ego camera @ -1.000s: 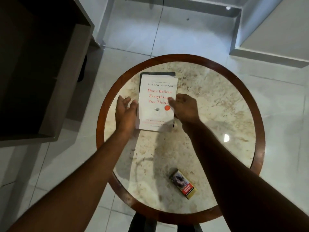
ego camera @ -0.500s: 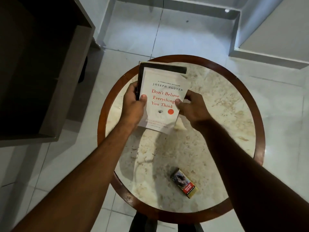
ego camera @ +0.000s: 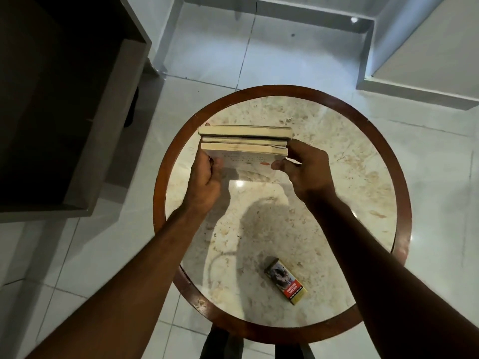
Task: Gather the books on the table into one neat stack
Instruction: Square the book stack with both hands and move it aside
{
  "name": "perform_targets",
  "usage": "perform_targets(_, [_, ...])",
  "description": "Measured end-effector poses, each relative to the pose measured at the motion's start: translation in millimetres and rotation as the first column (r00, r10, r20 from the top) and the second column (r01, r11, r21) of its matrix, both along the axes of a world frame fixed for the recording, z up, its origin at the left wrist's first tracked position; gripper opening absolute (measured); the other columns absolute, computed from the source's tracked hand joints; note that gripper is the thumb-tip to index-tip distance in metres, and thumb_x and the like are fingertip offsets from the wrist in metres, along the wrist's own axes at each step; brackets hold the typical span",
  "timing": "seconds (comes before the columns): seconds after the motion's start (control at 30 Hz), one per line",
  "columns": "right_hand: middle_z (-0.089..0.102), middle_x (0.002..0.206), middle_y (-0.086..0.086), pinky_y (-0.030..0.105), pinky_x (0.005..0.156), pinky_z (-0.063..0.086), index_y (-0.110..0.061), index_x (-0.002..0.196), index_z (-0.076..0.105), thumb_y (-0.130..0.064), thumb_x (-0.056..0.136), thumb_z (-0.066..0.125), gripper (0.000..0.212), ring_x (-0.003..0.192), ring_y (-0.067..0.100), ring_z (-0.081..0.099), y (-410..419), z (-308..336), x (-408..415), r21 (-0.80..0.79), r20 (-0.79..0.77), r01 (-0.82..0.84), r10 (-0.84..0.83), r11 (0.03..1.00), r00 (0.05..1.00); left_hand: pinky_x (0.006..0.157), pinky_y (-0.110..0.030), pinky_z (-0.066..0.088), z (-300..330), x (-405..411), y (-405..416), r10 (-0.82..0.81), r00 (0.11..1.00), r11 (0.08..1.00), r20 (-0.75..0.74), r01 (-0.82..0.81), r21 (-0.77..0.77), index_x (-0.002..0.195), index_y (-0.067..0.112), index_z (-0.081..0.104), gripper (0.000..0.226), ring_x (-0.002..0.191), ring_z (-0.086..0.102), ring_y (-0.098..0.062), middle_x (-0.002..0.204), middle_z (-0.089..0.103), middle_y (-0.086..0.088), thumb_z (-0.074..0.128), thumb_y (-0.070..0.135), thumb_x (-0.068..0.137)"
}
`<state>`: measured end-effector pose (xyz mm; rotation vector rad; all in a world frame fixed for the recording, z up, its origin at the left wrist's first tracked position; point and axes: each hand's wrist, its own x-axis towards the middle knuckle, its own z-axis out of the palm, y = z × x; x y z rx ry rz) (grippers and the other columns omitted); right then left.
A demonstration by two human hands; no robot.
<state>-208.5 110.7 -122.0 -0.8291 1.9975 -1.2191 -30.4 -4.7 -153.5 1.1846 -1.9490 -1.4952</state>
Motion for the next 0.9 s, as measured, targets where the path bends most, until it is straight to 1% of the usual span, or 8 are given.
perform_targets(0.17, [0.076,0.106,-0.005,0.013,0.080,0.057,-0.010,0.121,0.073,0.013,0.081,0.068,0.047,0.099,0.000,0.072,2.7,-1.4,4.4,-0.101,0.034,0.085,-0.082,0.991,0.996,0.091,0.000,0.043,0.1,-2.0,10.4,0.135,0.989,0.982,-0.054,-0.141,-0.124,0.134,0.029,0.044,0.035,0.118,0.051,0.023,0.126,0.053,0.026,0.049,0.012,0.105])
perform_targets(0.3, [0.076,0.109,-0.001,0.021,0.083,0.061,-0.009,0.122,0.073,0.008,0.085,0.069,0.041,0.101,0.015,0.074,9.7,-10.6,14.0,-0.044,0.079,0.084,-0.080,0.996,0.994,0.085,0.005,0.042,-12.1,10.6,25.0,0.148,0.988,0.985,0.034,-0.144,-0.099,0.141,0.010,0.051,0.042,0.110,0.058,0.006,0.127,0.058,0.012,0.049,0.022,0.101])
perform_targets(0.37, [0.074,0.115,0.003,0.017,0.086,0.059,-0.010,0.123,0.072,0.003,0.086,0.072,0.039,0.102,0.016,0.071,9.4,-12.7,16.1,-0.018,0.047,0.095,-0.094,0.995,0.994,0.080,0.008,0.039,-14.3,11.8,27.1,0.125,0.987,0.989,0.098,-0.116,-0.089,0.144,0.009,0.049,0.043,0.104,0.055,0.011,0.128,0.056,0.009,0.050,0.021,0.103])
perform_targets(0.47, [0.071,0.111,0.002,0.006,0.076,0.054,-0.012,0.119,0.072,-0.004,0.088,0.072,0.032,0.091,0.009,0.067,-3.4,-11.2,11.9,0.014,0.008,0.110,-0.110,0.994,0.994,0.083,0.007,0.040,-5.4,7.6,13.6,0.123,0.982,0.981,0.146,-0.098,-0.166,0.143,0.009,0.050,0.042,0.108,0.055,0.006,0.130,0.055,0.006,0.054,0.021,0.103])
perform_targets(0.53, [0.073,0.105,-0.002,0.015,0.075,0.059,-0.015,0.115,0.073,-0.013,0.090,0.073,0.025,0.084,0.007,0.068,-4.4,-10.5,6.6,0.096,-0.035,0.103,-0.100,0.990,0.994,0.089,-0.007,0.045,-0.4,3.3,5.0,0.112,0.964,0.976,0.242,-0.062,-0.207,0.138,0.008,0.055,0.037,0.118,0.057,-0.007,0.133,0.060,-0.005,0.057,0.019,0.103])
perform_targets(0.63, [0.077,0.108,0.009,0.035,0.081,0.056,-0.009,0.113,0.072,-0.024,0.091,0.073,0.027,0.092,0.025,0.072,22.0,-15.3,-0.9,0.290,-0.155,0.080,-0.036,0.953,0.987,0.080,-0.027,0.044,-3.9,-9.2,19.3,0.015,0.884,0.986,0.468,0.065,-0.155,0.121,0.004,0.064,0.023,0.111,0.063,-0.025,0.121,0.066,-0.016,0.055,0.016,0.104])
perform_targets(0.73, [0.076,0.109,0.017,0.053,0.083,0.061,-0.005,0.112,0.068,-0.028,0.092,0.073,0.031,0.092,0.038,0.074,60.1,-19.6,-15.7,0.484,-0.071,0.132,-0.112,0.865,0.991,0.075,-0.028,0.041,-9.3,-28.7,60.1,-0.125,0.843,0.990,0.524,0.141,0.010,0.111,0.002,0.070,0.024,0.102,0.067,-0.031,0.113,0.071,-0.018,0.055,0.018,0.105])
perform_targets(0.9, [0.074,0.111,0.021,0.054,0.073,0.064,-0.003,0.106,0.064,-0.024,0.094,0.071,0.025,0.086,0.038,0.075,74.1,-15.9,-52.1,0.547,0.068,0.206,-0.288,0.811,0.955,0.071,-0.031,0.041,-7.8,-69.0,77.5,-0.142,0.839,0.990,0.525,0.124,0.071,0.107,0.000,0.072,0.031,0.099,0.070,-0.035,0.114,0.075,-0.019,0.058,0.027,0.103])
